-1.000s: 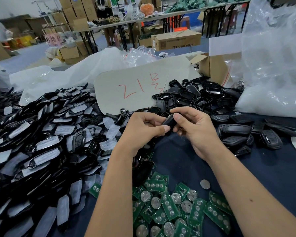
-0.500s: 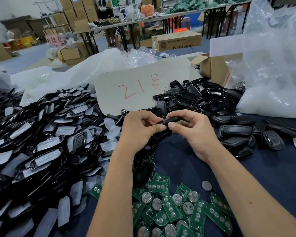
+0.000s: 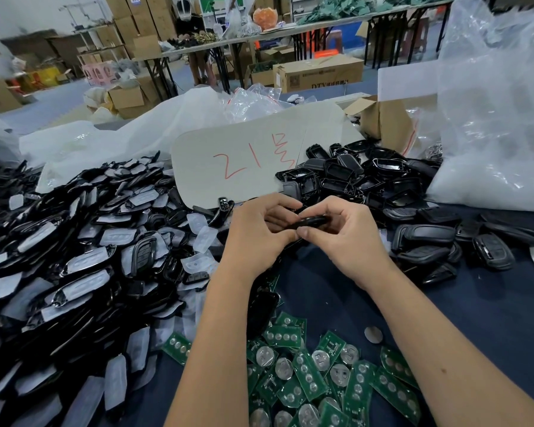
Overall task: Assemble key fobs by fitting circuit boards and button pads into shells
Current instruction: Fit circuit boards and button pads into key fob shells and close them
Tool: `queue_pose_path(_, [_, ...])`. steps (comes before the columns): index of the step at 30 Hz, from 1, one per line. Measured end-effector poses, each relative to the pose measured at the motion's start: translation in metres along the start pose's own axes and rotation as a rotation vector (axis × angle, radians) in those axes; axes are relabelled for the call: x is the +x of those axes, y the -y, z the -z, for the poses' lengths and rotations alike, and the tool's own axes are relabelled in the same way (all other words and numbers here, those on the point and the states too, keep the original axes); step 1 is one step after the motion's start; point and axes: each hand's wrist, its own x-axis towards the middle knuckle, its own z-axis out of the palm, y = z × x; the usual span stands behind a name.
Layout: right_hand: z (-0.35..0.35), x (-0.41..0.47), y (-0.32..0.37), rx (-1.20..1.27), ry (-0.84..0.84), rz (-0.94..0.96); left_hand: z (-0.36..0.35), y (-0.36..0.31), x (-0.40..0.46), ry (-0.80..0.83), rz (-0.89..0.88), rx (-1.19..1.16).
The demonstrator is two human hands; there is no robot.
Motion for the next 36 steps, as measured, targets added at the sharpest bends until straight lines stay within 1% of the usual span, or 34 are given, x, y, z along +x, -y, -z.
queue_pose_path(3, [-0.001,0.001,0.001,0.065,-0.033,-0.011,-0.002,0.000,0.001,-0.005,0.015,-0.027])
queue_pose_path(6, [-0.004,0.003,0.000,0.218,-0.097,-0.073,-0.004,0.001,0.001,-0.043,0.094,-0.102])
queue_pose_path(7, [-0.004,0.003,-0.002,0.209,-0.116,-0.088,-0.005,0.001,0.001,-0.054,0.132,-0.142])
queue_pose_path(9, [-0.003,0.003,-0.005,0.126,-0.119,-0.108,-0.006,0.001,0.000,-0.048,0.207,-0.247])
queue_pose_path(11, [-0.002,0.002,-0.006,0.097,-0.102,-0.118,-0.006,0.000,0.001,-0.011,0.262,-0.402])
queue_pose_path(14, [-0.002,0.002,-0.002,0.147,-0.090,-0.100,-0.006,-0.004,0.000,0.037,0.303,-0.596])
queue_pose_path(18, [-0.001,0.004,0.003,0.236,-0.116,-0.097,-0.011,-0.011,-0.001,0.061,0.327,-0.724])
queue_pose_path(25, [0.002,0.005,0.010,0.175,-0.132,-0.082,-0.016,-0.011,0.000,0.035,0.345,-0.748])
queue_pose_path(28, [0.005,0.007,0.013,0.128,-0.146,-0.080,-0.017,-0.011,0.000,0.003,0.331,-0.716])
queue_pose_path(33, [0.024,0.012,0.026,-0.156,-0.102,-0.085,-0.027,-0.013,0.003,-0.133,0.201,-0.508])
queue_pose_path(35, [0.038,0.012,0.034,-0.296,-0.114,-0.064,-0.034,-0.017,0.004,-0.142,0.162,-0.466])
queue_pose_path(36, [0.047,0.012,0.037,-0.389,-0.129,-0.050,-0.039,-0.020,0.004,-0.118,0.150,-0.440])
